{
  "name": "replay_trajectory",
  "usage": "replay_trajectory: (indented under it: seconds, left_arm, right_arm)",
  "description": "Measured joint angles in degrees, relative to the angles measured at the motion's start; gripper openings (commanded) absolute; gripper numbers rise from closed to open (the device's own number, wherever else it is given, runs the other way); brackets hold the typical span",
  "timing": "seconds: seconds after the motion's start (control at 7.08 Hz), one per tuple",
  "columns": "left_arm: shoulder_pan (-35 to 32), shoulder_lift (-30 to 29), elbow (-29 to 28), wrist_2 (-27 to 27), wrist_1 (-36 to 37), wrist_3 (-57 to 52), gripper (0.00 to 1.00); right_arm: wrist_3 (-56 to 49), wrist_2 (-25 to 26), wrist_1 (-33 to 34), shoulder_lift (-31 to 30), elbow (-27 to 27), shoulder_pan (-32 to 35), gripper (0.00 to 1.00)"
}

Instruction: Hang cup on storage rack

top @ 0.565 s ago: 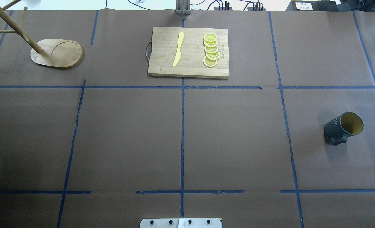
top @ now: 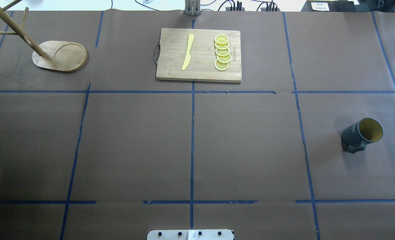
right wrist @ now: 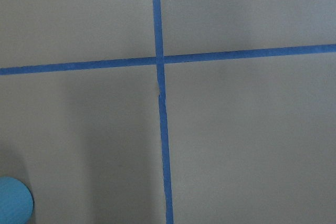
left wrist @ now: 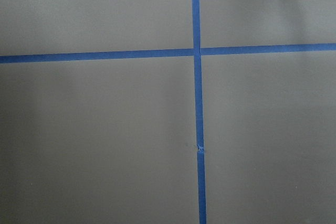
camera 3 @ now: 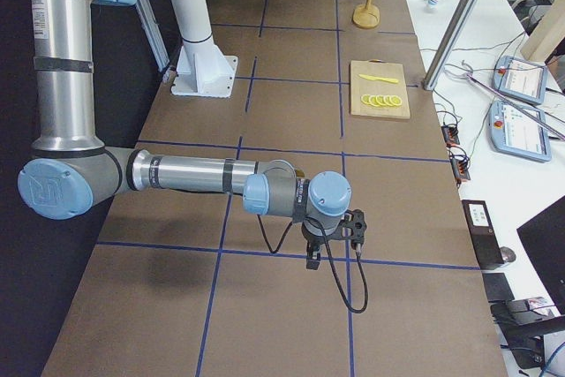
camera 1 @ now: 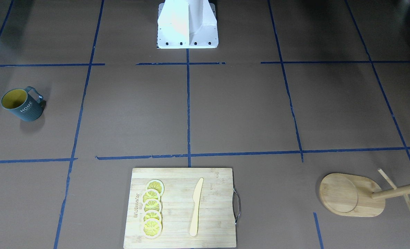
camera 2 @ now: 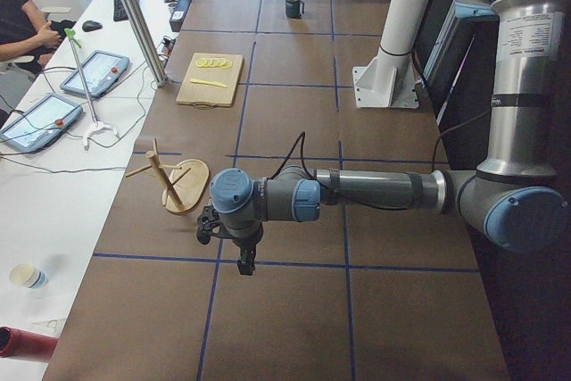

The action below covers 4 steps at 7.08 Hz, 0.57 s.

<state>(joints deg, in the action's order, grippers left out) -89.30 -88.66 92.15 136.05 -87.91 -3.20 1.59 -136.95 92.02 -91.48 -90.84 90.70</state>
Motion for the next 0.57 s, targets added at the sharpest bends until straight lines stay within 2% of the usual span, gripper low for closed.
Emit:
replay_trajectory:
  seconds: [0.57]
  left_arm:
    - [0.0,0.15,-0.04,0.08,-1.4,0.12,1.0]
  right_arm:
    - [2.49,-0.09,0.02,1.53,-0.96,-0.05,1.0]
